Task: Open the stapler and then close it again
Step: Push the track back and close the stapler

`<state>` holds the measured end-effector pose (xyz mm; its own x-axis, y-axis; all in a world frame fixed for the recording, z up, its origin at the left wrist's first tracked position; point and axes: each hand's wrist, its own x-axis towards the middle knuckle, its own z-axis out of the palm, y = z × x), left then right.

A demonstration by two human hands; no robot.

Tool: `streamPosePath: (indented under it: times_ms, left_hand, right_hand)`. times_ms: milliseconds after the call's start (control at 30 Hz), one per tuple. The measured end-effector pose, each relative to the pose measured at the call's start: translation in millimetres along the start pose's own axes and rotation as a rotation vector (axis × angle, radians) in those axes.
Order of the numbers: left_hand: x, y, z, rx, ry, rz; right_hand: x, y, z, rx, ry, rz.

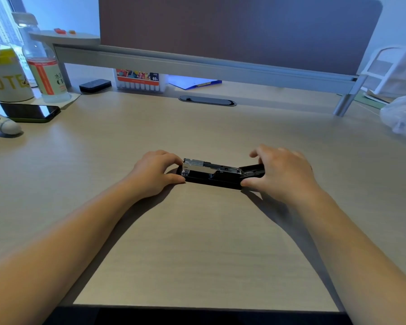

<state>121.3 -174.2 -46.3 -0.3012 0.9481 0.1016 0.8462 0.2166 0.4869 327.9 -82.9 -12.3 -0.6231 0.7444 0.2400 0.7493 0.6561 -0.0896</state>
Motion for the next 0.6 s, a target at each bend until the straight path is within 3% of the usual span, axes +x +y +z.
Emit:
streamPosePath:
  times_ms: [167,267,367,500,600]
  left_hand:
    - [-3,2,-2,0.021,-0.007,-0.001]
    - [-3,3,-2,0.020,-0.007,-0.014]
    - [-3,5,-1,0.017,0.000,-0.020]
    - [-3,7,0,0.024,0.001,-0.023]
    - [-2,10,0,0.030,-0.006,-0.018]
  right_hand:
    - [-8,24,-14,-0.020,0.018,0.155]
    - [-12,33,-16,0.304,-0.016,0.197]
    - [-13,40,-16,0.683,0.091,0.161]
    - [-5,36,-15,0.954,0.231,0.163]
    - [3,23,-11,1.179,0.233,0.155]
